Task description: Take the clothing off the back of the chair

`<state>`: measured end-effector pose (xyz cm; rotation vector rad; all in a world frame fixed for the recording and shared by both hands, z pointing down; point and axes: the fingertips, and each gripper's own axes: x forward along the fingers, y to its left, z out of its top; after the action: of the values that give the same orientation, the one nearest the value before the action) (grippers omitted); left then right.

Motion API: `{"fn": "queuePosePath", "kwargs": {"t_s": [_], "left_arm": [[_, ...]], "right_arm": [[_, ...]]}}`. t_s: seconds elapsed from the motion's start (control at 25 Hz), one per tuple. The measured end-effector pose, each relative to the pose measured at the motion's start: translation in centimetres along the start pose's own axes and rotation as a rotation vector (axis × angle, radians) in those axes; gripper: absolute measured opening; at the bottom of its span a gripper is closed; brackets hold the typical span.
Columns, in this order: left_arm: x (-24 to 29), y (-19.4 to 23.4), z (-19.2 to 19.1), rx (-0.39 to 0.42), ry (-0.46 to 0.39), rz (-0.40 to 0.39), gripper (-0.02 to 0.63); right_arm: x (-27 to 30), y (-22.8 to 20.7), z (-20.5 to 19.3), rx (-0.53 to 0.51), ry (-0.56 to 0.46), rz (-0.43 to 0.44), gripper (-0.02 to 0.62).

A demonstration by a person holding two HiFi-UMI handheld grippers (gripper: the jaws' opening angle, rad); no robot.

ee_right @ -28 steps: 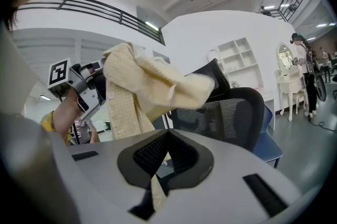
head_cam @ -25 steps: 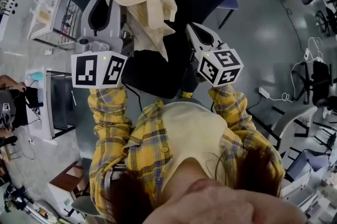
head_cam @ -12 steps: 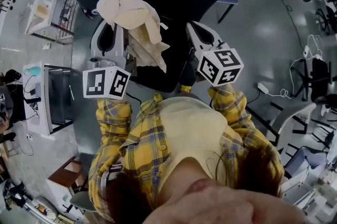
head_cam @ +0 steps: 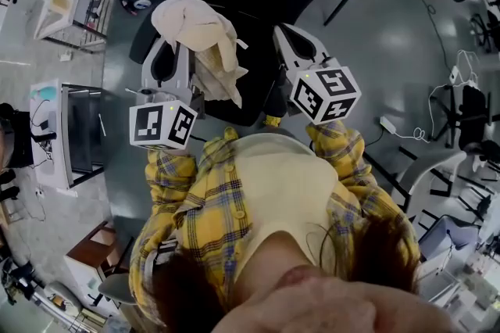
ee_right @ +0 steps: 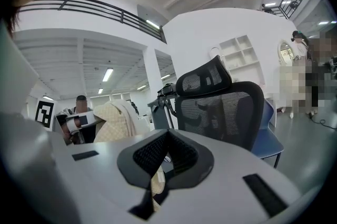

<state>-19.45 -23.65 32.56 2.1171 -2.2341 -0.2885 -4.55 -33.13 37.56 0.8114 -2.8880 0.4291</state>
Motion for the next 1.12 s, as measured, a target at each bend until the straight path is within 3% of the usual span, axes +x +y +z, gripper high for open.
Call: {"fn": "queuePosePath", "kwargs": {"t_s": [1.12], "left_arm": [[-1.0,0.5,-4.0,-0.012,0.114,0.031,0.069]], "right_arm": [[0.0,0.3,0.6,-0.008,-0.023,0.006,0.012]]}}
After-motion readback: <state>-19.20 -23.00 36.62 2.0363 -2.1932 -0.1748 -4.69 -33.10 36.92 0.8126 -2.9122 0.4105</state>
